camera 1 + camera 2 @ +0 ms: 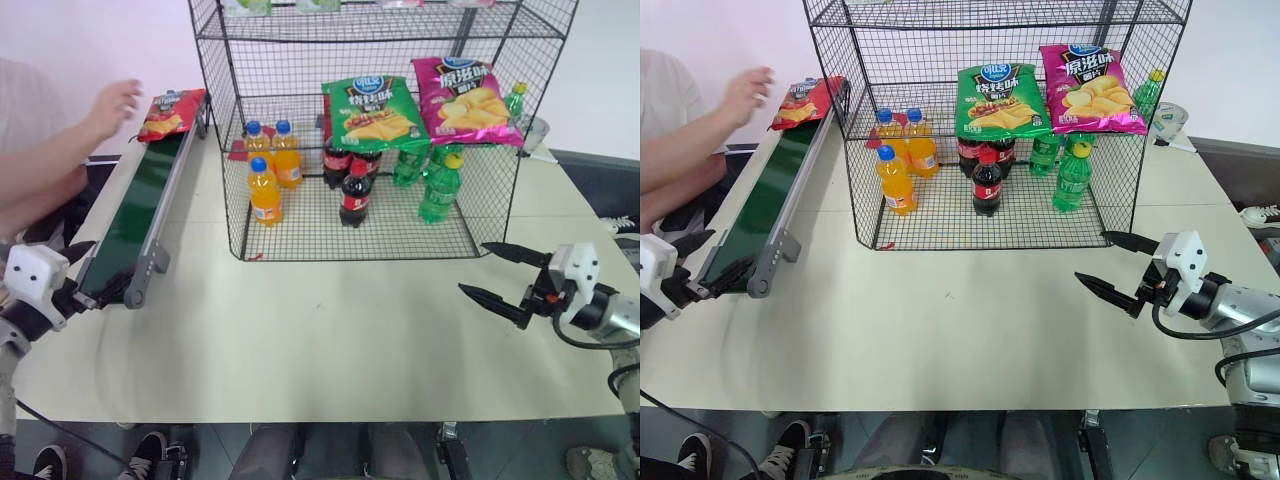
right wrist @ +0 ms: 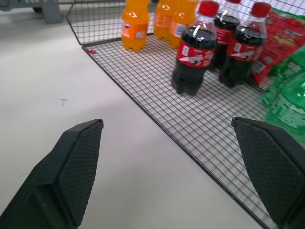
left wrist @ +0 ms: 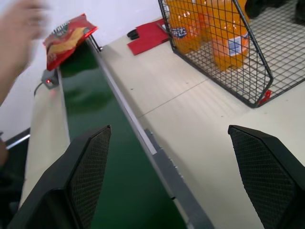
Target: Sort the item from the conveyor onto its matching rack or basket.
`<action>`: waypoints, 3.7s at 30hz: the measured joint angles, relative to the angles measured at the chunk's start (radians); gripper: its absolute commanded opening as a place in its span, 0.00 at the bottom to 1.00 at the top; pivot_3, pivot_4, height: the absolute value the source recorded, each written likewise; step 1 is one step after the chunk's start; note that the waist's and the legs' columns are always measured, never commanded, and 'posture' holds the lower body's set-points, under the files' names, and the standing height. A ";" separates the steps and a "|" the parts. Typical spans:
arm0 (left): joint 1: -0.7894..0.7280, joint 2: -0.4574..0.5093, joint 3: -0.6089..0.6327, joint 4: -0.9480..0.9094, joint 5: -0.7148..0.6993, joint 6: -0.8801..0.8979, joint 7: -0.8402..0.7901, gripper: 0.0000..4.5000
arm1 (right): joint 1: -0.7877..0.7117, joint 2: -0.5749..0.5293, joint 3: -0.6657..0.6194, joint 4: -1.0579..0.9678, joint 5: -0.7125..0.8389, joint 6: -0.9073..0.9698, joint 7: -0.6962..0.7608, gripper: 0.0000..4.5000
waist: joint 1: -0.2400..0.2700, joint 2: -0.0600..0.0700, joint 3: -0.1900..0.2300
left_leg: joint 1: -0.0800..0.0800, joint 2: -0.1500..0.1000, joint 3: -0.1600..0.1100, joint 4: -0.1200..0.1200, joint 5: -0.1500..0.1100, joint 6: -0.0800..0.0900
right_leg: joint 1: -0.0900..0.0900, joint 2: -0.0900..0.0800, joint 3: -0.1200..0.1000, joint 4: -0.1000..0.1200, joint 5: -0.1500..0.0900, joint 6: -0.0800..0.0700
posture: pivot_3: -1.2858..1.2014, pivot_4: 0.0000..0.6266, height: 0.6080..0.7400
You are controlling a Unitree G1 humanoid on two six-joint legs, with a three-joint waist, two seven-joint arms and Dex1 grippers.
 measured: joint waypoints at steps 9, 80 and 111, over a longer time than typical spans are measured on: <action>0.041 0.000 -0.001 0.026 0.104 -0.156 0.054 0.91 | -0.024 0.055 0.135 -0.245 0.114 0.136 0.001 1.00 | 0.000 0.000 0.000 | 0.002 0.000 0.000 -0.005 0.001 -0.001 | 0.001 0.000 0.000 -0.006 0.000 0.000 | 0.52 0.24 1.00; 0.171 0.175 -0.285 0.353 0.938 -0.616 1.109 0.63 | -0.134 0.119 0.222 -0.240 0.118 0.268 -0.001 1.00 | 0.001 -0.002 -0.001 | 0.005 0.001 0.000 -0.008 0.001 -0.001 | 0.001 0.002 -0.001 -0.007 0.002 0.001 | 0.52 0.24 1.00; 0.360 0.152 -0.086 -0.328 0.841 -0.613 0.851 0.01 | -0.124 0.073 0.134 -0.139 0.091 0.228 0.010 1.00 | 0.002 -0.002 -0.001 | 0.005 0.001 0.000 -0.007 0.001 -0.001 | 0.003 0.001 0.000 -0.007 0.002 0.000 | 0.52 0.24 1.00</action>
